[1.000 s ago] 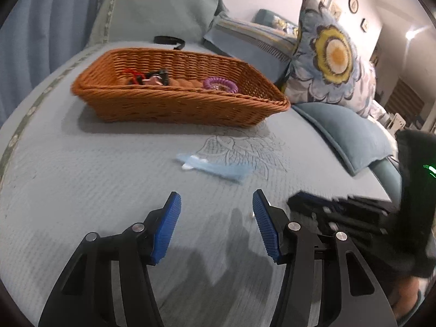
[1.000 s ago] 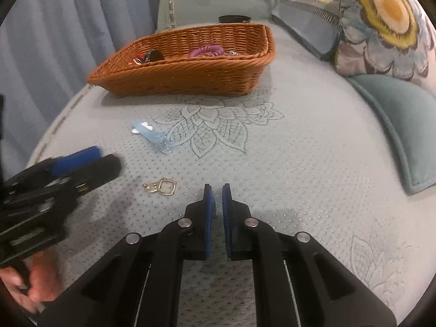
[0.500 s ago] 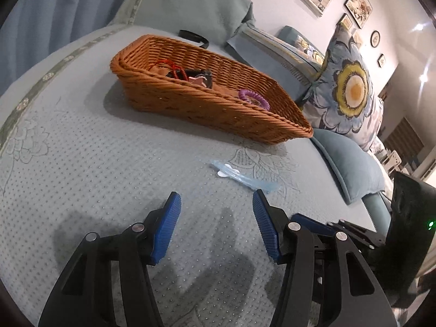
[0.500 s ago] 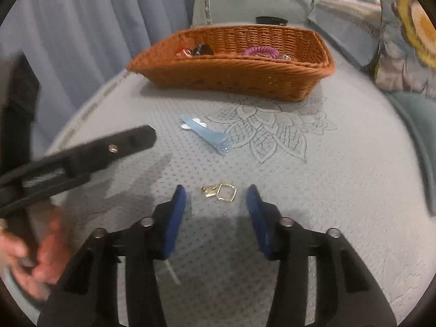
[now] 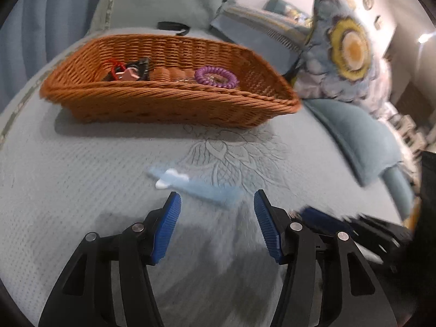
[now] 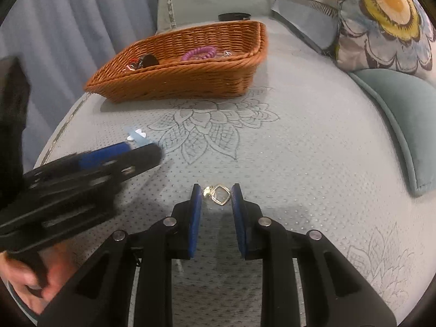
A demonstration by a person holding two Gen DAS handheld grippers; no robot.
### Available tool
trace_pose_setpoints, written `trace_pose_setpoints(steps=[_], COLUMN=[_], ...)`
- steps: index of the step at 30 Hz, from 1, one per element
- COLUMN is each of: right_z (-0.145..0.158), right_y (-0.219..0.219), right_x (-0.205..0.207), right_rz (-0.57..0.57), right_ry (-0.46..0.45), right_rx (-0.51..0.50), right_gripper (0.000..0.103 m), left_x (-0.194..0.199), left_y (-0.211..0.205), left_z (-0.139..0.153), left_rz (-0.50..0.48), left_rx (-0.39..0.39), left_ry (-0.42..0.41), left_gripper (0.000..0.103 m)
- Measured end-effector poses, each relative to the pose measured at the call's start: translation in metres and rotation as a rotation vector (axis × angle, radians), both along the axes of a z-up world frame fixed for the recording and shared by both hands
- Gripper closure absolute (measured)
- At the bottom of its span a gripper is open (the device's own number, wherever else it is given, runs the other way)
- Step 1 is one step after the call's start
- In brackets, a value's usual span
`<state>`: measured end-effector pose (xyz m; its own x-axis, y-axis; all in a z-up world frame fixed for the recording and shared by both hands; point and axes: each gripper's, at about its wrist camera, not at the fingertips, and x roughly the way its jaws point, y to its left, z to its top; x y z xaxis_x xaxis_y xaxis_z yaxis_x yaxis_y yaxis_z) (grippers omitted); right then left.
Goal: Organize jewelry
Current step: 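Move both tools back toward the gold ring charm and light blue clip, then grasp the gold ring charm with the right tool while the left tool grasps the blue clip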
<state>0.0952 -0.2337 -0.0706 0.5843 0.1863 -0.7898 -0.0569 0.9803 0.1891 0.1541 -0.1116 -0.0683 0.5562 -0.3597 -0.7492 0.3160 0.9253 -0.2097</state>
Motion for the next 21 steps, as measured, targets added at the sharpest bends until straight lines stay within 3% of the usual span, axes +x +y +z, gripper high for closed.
trace_pose_setpoints(steps=[3,6,15,21], right_z=[0.0,0.001,0.001,0.001], right_y=[0.002,0.002,0.005,0.008], right_x=[-0.001,-0.001,-0.003,-0.004], right_rz=[0.001,0.001,0.012,0.023], right_ry=[-0.003,-0.003,-0.017,-0.027], right_rx=[-0.011,-0.01,-0.008,-0.021], right_gripper=[0.083,0.083,0.083,0.083], left_x=[0.004,-0.001,-0.02,-0.013], left_y=[-0.011,-0.002,0.061,0.052], left_z=[-0.001,-0.001,0.0,0.001], left_rz=[0.033,0.044,0.036,0.024], left_rx=[0.066,0.083,-0.035,-0.042], left_ry=[-0.012,-0.016,-0.005,-0.011], left_gripper=[0.049,0.06,0.063,0.055])
